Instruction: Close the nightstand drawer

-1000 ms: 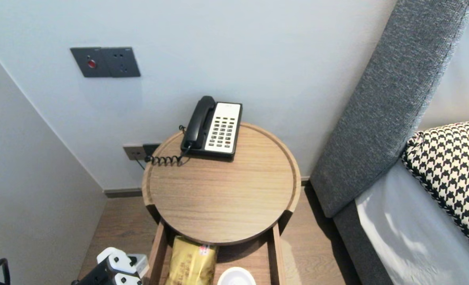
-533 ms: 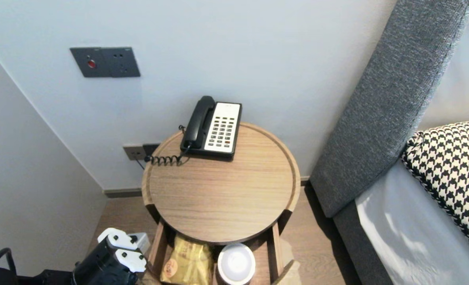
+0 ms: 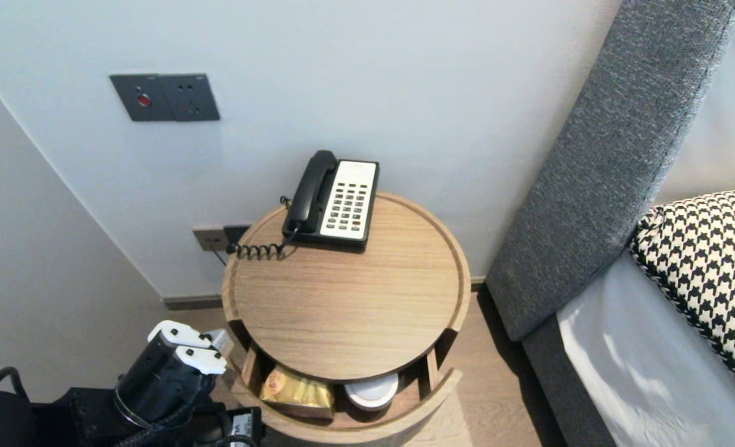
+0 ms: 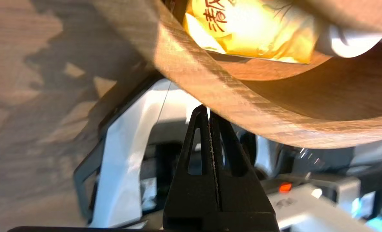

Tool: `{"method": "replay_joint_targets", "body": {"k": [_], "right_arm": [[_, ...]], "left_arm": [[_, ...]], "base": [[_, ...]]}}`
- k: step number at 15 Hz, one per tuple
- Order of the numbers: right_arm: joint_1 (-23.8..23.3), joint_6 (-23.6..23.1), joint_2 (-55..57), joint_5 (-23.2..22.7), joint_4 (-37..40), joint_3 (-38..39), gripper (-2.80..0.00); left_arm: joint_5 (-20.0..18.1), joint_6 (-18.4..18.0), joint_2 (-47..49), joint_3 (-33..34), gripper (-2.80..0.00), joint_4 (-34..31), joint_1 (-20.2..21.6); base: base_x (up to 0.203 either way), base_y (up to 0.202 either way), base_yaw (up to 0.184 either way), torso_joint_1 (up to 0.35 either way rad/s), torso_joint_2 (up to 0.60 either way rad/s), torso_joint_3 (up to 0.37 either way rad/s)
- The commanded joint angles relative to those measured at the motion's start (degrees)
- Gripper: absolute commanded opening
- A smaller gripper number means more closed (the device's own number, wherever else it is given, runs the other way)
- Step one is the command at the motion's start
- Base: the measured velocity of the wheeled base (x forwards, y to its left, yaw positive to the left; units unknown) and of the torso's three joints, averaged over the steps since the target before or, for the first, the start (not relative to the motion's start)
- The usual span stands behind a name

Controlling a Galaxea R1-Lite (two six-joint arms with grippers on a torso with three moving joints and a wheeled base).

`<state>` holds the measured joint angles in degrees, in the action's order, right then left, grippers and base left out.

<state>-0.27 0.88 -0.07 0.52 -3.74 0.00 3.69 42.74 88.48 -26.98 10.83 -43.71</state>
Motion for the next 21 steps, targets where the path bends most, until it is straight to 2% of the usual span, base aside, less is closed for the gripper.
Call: {"method": "replay_joint_targets", "body": {"k": [1, 7, 15, 18, 21], "right_arm": [[0.0, 0.0, -0.1, 0.0, -0.04, 1.41, -2.8], [0.0, 0.0, -0.1, 0.0, -0.04, 1.41, -2.8], [0.0, 0.0, -0.1, 0.0, -0.04, 1.41, -2.8], [0.0, 0.0, -0.1, 0.0, -0.04, 1.41, -2.8], [0.0, 0.0, -0.1, 0.0, -0.04, 1.41, -2.8]], "left_arm": [[0.09, 0.24, 0.46, -0.53, -2.8, 1.62, 1.17], [0.17, 0.41, 1.52, -1.9, -2.8, 3.93, 2.54], [2.81, 0.84, 2.84, -2.46, -2.8, 7.27, 2.58], [2.73, 0.79, 2.29, -0.87, -2.8, 7.27, 2.51], [1.22, 0.45, 1.37, 3.42, -2.8, 7.19, 2.43]], "base": [[0.0, 0.0, 0.0, 0.0, 0.0, 0.0], [0.0, 0.0, 0.0, 0.0, 0.0, 0.0], [0.0, 0.0, 0.0, 0.0, 0.0, 0.0], [0.0, 0.0, 0.0, 0.0, 0.0, 0.0], [0.0, 0.0, 0.0, 0.0, 0.0, 0.0]]}}
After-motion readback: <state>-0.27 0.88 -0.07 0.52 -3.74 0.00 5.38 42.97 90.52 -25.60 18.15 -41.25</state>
